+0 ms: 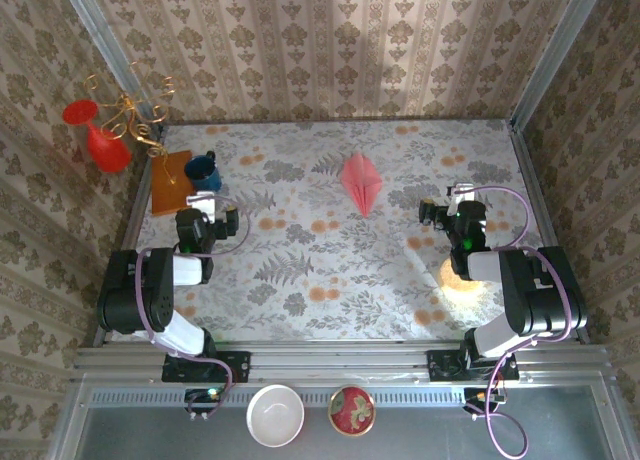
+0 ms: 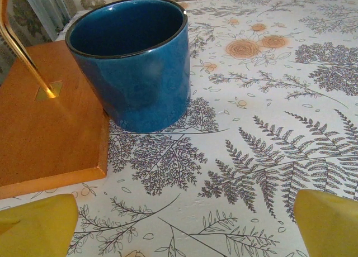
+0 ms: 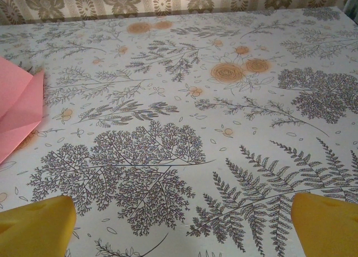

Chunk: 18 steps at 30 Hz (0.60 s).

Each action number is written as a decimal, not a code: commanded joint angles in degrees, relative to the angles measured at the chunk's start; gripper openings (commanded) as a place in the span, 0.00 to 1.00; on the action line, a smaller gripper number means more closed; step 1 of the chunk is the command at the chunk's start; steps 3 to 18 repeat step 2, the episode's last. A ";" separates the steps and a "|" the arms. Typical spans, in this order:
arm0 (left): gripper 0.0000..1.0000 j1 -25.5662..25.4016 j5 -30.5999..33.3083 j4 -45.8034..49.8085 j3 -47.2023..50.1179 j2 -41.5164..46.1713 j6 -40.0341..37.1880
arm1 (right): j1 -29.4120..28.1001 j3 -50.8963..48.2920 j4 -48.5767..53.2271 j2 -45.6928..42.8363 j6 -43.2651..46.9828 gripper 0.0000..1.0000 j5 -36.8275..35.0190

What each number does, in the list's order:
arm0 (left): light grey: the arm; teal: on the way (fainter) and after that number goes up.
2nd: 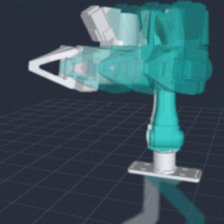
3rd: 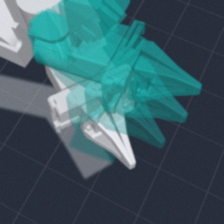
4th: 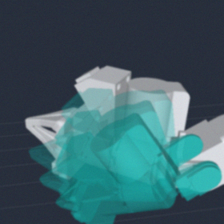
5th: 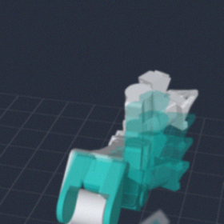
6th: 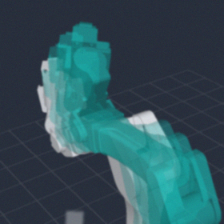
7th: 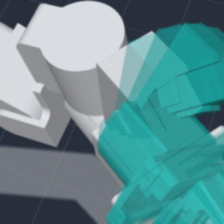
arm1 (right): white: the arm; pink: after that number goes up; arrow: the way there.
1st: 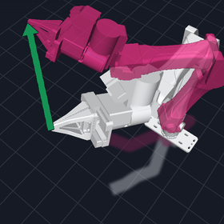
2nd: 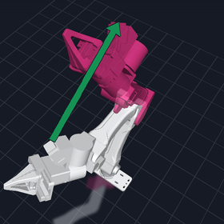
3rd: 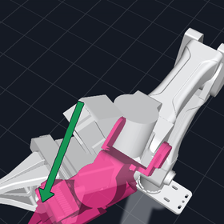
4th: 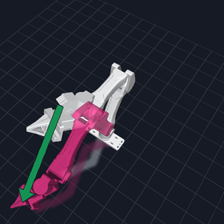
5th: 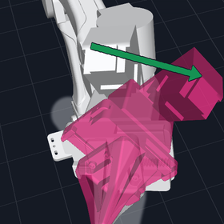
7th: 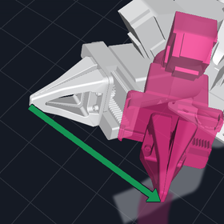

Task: Fold a paper plane with a square sheet of paper (pick it up from the middle)
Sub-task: Reset both arms

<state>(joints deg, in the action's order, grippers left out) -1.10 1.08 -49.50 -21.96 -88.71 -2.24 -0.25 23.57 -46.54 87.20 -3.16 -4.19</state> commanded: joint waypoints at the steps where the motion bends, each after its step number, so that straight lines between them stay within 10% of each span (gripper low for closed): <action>1: 1.00 0.14 -0.38 -0.75 -1.30 0.01 -1.09 | -0.10 -0.02 -1.84 0.37 0.52 1.00 0.45; 18: 1.00 0.14 -0.38 -0.78 -1.25 0.02 -1.06 | -0.10 -0.37 -2.28 0.28 0.57 1.00 0.65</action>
